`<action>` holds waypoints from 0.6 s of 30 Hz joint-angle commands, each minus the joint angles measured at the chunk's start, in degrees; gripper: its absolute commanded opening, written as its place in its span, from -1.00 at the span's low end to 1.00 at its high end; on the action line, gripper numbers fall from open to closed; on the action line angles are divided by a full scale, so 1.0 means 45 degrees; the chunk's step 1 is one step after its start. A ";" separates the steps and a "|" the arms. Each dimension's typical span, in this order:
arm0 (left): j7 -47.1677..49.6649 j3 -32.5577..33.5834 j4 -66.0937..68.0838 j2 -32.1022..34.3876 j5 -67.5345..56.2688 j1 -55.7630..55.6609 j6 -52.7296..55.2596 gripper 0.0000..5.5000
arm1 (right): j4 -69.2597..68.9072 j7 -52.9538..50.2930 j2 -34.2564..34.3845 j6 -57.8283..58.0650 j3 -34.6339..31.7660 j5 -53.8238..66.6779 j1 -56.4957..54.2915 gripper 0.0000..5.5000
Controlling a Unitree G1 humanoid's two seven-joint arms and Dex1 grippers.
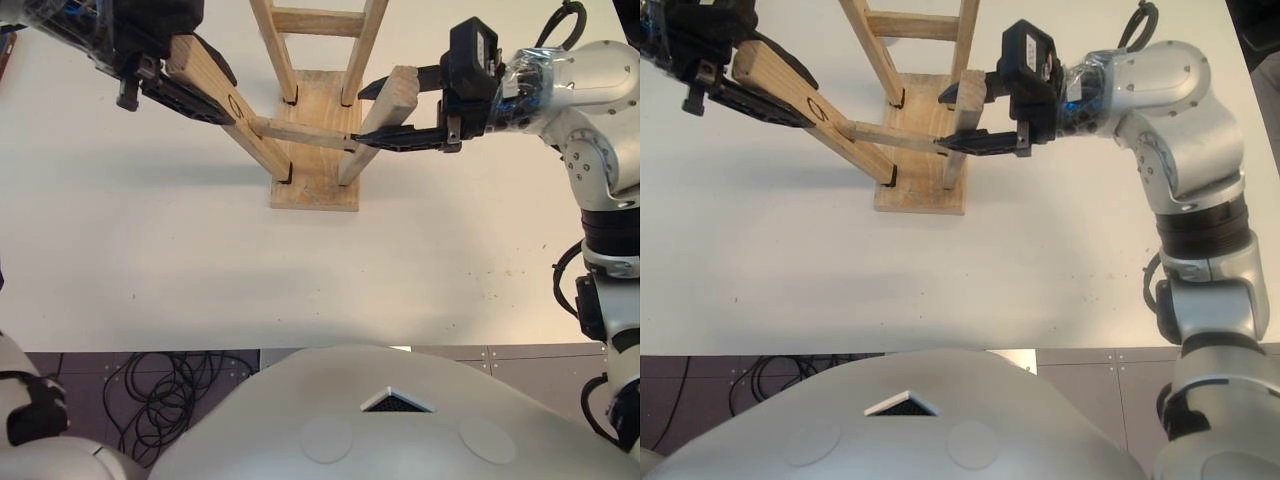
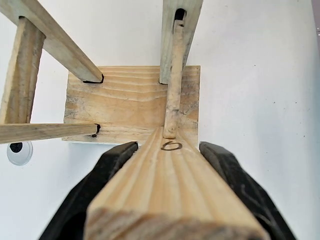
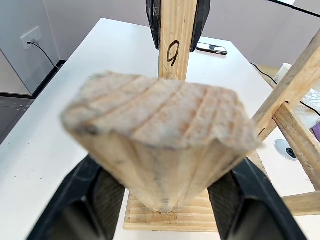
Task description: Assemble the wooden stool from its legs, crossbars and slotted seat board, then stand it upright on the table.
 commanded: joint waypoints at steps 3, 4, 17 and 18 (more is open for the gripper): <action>-0.0078 -0.0036 -0.1377 -0.1707 -0.0711 0.0457 0.1460 -0.27 | 0.1022 0.0969 0.0409 -0.0288 0.2557 -0.2217 -0.0656 -0.25; -0.0016 -0.0003 -0.1541 -0.1773 -0.0686 0.0546 0.1599 -0.27 | 0.1112 0.1054 0.0485 -0.0400 0.2654 -0.2338 -0.0775 -0.25; 0.1391 0.1258 -0.2838 -0.1558 -0.0432 0.3123 0.2284 -0.27 | 0.1636 0.1149 0.0518 -0.0161 0.1801 -0.1702 -0.0822 -0.25; 0.1379 0.1306 -0.2807 -0.1557 -0.0393 0.3158 0.2228 -0.27 | 0.1634 0.1173 0.0501 -0.0042 0.1674 -0.1574 -0.0847 -0.14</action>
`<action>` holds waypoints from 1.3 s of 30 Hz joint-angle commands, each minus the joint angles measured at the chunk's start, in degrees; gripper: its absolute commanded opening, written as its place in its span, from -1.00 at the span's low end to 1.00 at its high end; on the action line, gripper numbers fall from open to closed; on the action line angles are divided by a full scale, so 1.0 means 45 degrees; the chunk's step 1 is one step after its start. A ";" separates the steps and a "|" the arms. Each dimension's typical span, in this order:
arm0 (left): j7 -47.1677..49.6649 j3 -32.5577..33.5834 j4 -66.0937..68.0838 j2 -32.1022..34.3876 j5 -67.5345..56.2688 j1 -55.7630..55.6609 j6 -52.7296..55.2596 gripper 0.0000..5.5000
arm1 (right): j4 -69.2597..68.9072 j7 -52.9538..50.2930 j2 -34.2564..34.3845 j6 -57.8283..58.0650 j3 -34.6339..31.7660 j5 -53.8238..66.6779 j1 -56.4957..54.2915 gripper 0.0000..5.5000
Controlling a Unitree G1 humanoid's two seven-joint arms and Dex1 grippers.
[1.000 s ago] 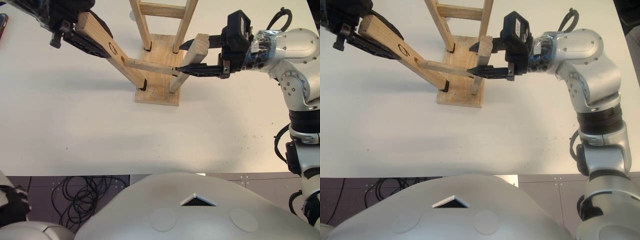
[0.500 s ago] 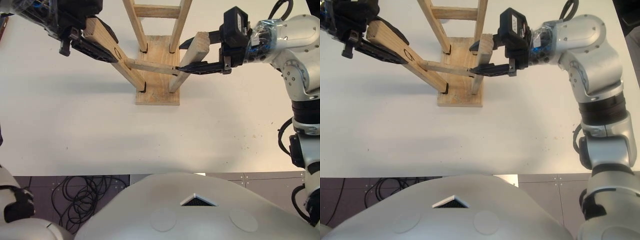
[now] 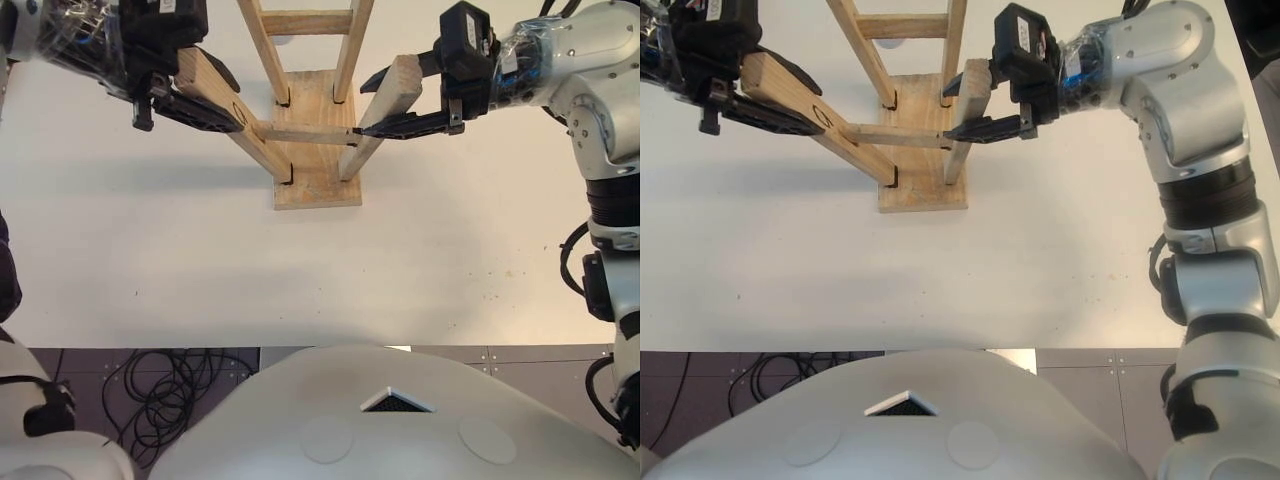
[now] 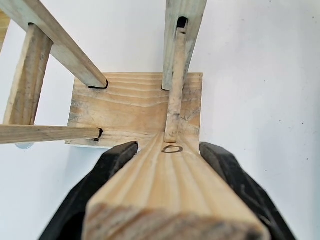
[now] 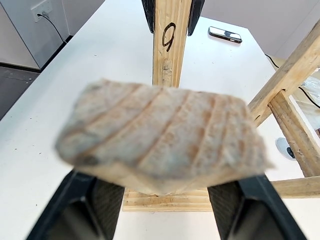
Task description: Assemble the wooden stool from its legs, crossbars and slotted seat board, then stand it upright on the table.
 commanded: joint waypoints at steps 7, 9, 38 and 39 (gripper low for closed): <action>0.0195 -0.0828 0.0380 -0.1337 0.0192 0.1069 -0.1191 -0.27 | 0.0063 -0.0064 0.0669 0.1617 -0.0884 0.0650 0.0156 0.13; 0.0163 -0.0873 0.0477 -0.1335 0.0301 0.1162 -0.1404 -0.27 | -0.0008 -0.0127 0.0854 0.2270 -0.1649 0.1393 0.0017 0.13; 0.0924 -0.0852 0.0464 -0.0991 0.0602 0.1840 -0.0338 -0.27 | -0.2183 -0.4865 0.2114 -0.1452 0.4572 -1.0467 -0.2753 -0.99; 0.0963 -0.0845 0.0487 -0.1016 0.0612 0.1860 -0.0400 -0.27 | -0.2284 -0.4710 0.2224 -0.1369 0.4590 -1.0600 -0.2683 -0.99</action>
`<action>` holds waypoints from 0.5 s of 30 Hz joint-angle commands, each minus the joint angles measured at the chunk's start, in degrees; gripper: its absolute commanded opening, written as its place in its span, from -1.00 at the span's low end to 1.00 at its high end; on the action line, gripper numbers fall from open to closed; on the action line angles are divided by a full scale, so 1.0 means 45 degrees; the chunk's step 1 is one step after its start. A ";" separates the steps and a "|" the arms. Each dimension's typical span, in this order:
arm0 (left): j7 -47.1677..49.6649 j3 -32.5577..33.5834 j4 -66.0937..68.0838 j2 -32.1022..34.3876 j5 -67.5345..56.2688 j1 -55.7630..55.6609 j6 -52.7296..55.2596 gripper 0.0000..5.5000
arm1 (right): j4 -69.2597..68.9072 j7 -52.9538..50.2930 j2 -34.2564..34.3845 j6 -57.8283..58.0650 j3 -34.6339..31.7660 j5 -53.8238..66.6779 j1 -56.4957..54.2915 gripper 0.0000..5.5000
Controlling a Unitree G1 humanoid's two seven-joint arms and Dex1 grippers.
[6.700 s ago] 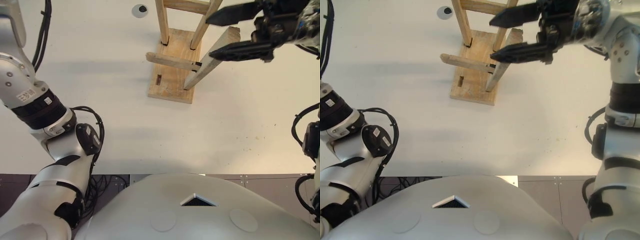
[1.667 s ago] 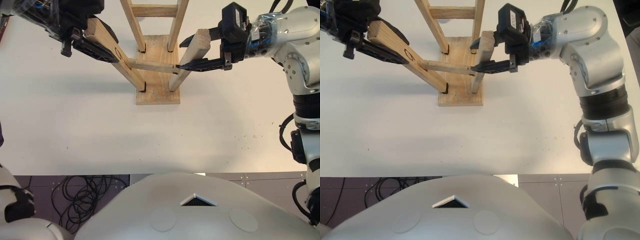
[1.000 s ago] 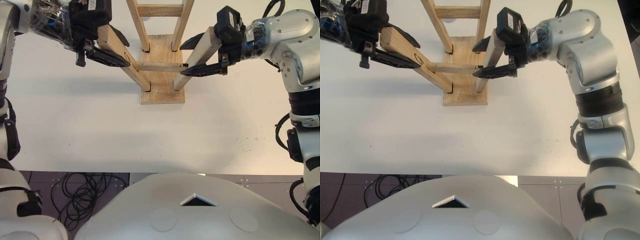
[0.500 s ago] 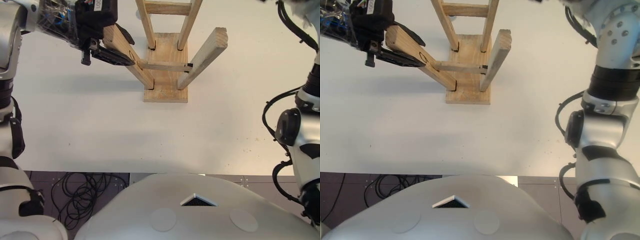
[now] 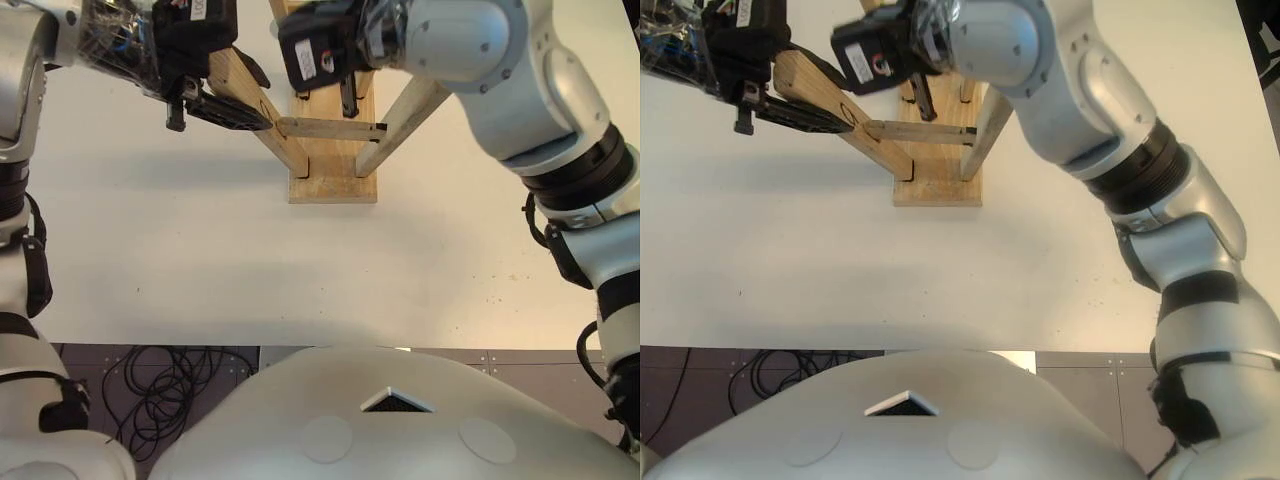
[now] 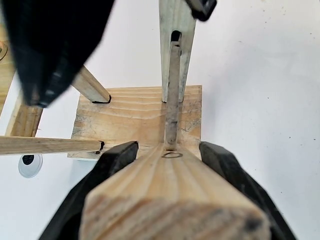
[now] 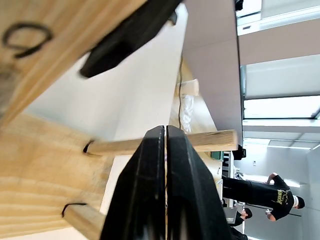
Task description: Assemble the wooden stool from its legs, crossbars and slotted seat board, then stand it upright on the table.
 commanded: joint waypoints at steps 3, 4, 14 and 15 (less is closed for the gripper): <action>0.0356 -0.1119 0.0545 -0.0135 0.0555 0.1164 0.0441 -0.27 | -0.0417 0.0898 0.0481 0.0544 0.0580 -0.0812 0.0569 -0.99; 0.0358 -0.1118 0.0580 -0.0144 0.0561 0.1133 0.0447 -0.27 | -0.0354 0.0971 0.0548 0.0581 0.0698 -0.0946 0.0712 -0.99; 0.0882 -0.1004 -0.0055 -0.1215 -0.0018 0.0141 0.1588 -0.27 | 0.1843 0.1780 0.1621 0.0910 0.2580 -0.1917 0.2947 -0.99; 0.1043 -0.1038 -0.0178 -0.1431 -0.0012 0.0062 0.1739 -0.27 | 0.1958 0.1777 0.1725 0.0932 0.2533 -0.1989 0.3020 -0.99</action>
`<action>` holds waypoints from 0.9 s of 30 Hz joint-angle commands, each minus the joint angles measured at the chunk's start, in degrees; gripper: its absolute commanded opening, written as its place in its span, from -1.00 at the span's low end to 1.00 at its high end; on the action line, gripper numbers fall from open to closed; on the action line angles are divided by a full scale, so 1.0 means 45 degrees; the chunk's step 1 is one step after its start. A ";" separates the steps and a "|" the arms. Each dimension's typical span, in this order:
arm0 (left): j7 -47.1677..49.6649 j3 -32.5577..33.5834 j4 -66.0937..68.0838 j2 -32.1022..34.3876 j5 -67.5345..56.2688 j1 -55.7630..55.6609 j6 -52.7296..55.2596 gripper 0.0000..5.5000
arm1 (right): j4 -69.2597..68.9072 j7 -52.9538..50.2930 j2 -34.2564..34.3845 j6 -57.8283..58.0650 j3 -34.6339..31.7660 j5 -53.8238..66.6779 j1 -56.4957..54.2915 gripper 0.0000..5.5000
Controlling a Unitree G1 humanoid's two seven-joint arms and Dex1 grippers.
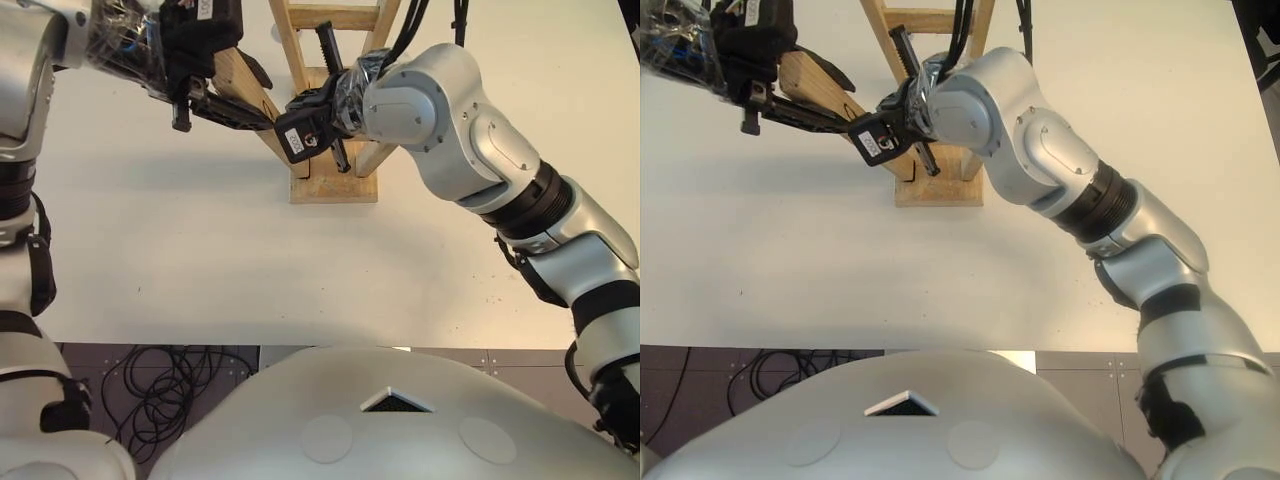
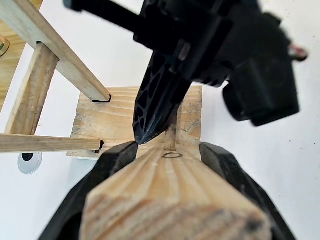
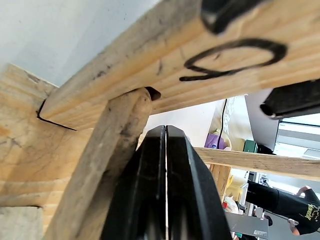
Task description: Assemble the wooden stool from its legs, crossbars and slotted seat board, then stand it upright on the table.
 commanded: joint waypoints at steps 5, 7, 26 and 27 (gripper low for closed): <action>0.1410 -0.1332 -0.0730 -0.1866 0.0326 0.0035 0.1066 -0.27 | 0.1387 0.0845 0.0179 0.0018 0.0986 0.0005 0.1810 -0.99; 0.1259 -0.1438 -0.0621 -0.1607 0.0703 0.0253 0.0194 -0.27 | 0.1522 0.0548 0.0291 0.0068 0.0551 0.0054 0.1777 -0.99; 0.7345 0.9791 -0.3126 -0.3637 -0.4323 0.2983 0.2956 0.09 | -0.3032 -0.3874 0.3075 0.9719 -1.4503 0.9216 -0.2687 -1.00; 0.8351 1.0771 -0.3599 -0.4572 -0.4680 0.3644 0.3202 0.09 | -0.3034 -0.4483 0.3089 1.0364 -1.5929 0.9923 -0.3558 -1.00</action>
